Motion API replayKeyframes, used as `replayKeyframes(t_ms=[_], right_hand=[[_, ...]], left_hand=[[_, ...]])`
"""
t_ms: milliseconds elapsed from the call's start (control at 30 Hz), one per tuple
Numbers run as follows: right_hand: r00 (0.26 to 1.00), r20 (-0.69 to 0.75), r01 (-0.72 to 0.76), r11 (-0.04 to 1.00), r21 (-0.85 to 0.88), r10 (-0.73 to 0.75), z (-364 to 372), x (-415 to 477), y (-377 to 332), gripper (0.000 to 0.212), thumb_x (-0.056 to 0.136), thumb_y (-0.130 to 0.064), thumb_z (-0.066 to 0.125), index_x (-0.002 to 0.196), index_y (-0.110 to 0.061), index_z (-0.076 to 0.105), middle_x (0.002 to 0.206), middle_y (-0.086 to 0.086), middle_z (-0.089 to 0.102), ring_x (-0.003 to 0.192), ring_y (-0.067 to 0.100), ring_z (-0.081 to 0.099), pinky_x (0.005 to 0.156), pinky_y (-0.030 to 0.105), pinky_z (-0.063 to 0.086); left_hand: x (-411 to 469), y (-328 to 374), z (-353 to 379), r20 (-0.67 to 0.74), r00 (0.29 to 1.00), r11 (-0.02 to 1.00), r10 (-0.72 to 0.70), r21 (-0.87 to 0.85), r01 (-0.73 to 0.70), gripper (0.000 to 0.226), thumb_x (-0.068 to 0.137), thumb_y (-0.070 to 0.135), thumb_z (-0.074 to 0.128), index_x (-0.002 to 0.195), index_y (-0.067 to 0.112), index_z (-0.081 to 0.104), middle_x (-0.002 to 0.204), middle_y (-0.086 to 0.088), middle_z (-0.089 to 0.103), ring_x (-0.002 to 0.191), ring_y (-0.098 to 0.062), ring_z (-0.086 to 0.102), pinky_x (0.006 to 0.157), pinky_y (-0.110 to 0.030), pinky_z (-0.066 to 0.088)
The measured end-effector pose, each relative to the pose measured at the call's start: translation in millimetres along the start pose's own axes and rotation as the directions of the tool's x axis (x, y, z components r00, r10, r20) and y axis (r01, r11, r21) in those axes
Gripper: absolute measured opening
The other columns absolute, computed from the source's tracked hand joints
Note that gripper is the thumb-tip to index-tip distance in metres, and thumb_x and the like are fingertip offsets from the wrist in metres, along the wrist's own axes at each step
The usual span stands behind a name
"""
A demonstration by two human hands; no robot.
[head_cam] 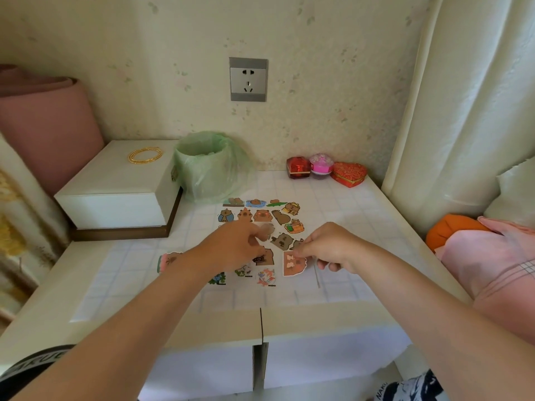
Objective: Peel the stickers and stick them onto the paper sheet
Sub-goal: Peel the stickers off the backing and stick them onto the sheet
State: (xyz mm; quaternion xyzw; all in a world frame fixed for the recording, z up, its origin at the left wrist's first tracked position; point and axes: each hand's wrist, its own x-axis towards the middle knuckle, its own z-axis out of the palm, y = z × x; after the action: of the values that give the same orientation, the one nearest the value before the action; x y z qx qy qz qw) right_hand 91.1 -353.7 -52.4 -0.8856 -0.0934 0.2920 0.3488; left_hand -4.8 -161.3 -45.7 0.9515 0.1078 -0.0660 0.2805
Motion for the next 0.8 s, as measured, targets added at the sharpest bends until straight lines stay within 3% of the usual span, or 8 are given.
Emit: replayKeyframes(t_ms=[167, 300, 400, 533, 633, 800], right_hand=[[0.998, 0.036, 0.045, 0.998, -0.034, -0.044, 4, -1, -5, 0.013, 0.084, -0.018, 0.075, 0.092, -0.007, 0.077, 0.079, 0.014, 0.067, 0.058, 0.019, 0.045, 0.046, 0.023, 0.026], [0.987, 0.07, 0.146, 0.989, -0.017, -0.145, 2, -2, -11, 0.013, 0.088, -0.019, 0.072, 0.092, -0.008, 0.076, 0.082, 0.011, 0.066, 0.052, 0.014, 0.047, 0.045, 0.021, 0.03], [0.982, 0.048, 0.181, 0.982, 0.045, -0.183, 2, -5, -18, 0.011, 0.088, -0.016, 0.071, 0.093, -0.007, 0.076, 0.078, 0.008, 0.067, 0.05, 0.012, 0.046, 0.045, 0.022, 0.027], [0.988, -0.014, 0.157, 0.979, 0.132, -0.156, 0, -11, -23, 0.019, 0.088, -0.022, 0.074, 0.106, -0.016, 0.072, 0.088, 0.007, 0.073, 0.054, 0.013, 0.05, 0.045, 0.023, 0.028], [0.993, 0.004, 0.116, 0.981, 0.158, -0.118, -4, -15, -23, 0.018, 0.087, -0.032, 0.076, 0.099, -0.018, 0.075, 0.089, 0.002, 0.072, 0.057, 0.014, 0.053, 0.045, 0.023, 0.028], [0.998, 0.011, 0.047, 0.945, 0.322, -0.054, -6, -14, -20, 0.013, 0.089, -0.023, 0.075, 0.097, -0.013, 0.075, 0.081, 0.002, 0.073, 0.052, 0.015, 0.052, 0.045, 0.022, 0.029]], left_hand=[[2, 3, 8, 0.025, 0.999, 1.0, 0.022, 0.0, -0.022, 0.026, 0.093, 0.037, 0.064, 0.119, 0.033, 0.067, 0.105, 0.013, 0.066, 0.098, -0.009, 0.058, 0.087, -0.026, 0.048], [3, 11, 10, 0.025, 0.999, 0.962, 0.037, -0.272, -0.029, 0.011, 0.09, 0.035, 0.069, 0.097, 0.03, 0.074, 0.091, 0.005, 0.073, 0.087, -0.017, 0.068, 0.083, -0.037, 0.056], [4, 13, 9, -0.034, 0.999, 0.937, 0.007, -0.349, -0.018, 0.004, 0.086, 0.03, 0.074, 0.083, 0.029, 0.075, 0.076, 0.007, 0.07, 0.069, -0.01, 0.064, 0.074, -0.032, 0.055], [5, 14, 8, -0.071, 0.993, 0.875, -0.094, -0.481, 0.048, 0.006, 0.087, 0.027, 0.074, 0.085, 0.021, 0.075, 0.084, -0.001, 0.075, 0.064, -0.011, 0.063, 0.07, -0.032, 0.057], [3, 15, 6, -0.08, 0.977, 0.78, -0.196, -0.617, 0.106, 0.007, 0.089, 0.026, 0.072, 0.094, 0.021, 0.073, 0.092, 0.004, 0.075, 0.061, -0.011, 0.065, 0.05, -0.019, 0.047], [-3, 15, 3, -0.05, 0.978, 0.694, -0.204, -0.712, 0.108, 0.011, 0.089, 0.025, 0.072, 0.1, 0.021, 0.073, 0.095, 0.004, 0.076, 0.059, -0.009, 0.069, 0.052, -0.018, 0.049]])
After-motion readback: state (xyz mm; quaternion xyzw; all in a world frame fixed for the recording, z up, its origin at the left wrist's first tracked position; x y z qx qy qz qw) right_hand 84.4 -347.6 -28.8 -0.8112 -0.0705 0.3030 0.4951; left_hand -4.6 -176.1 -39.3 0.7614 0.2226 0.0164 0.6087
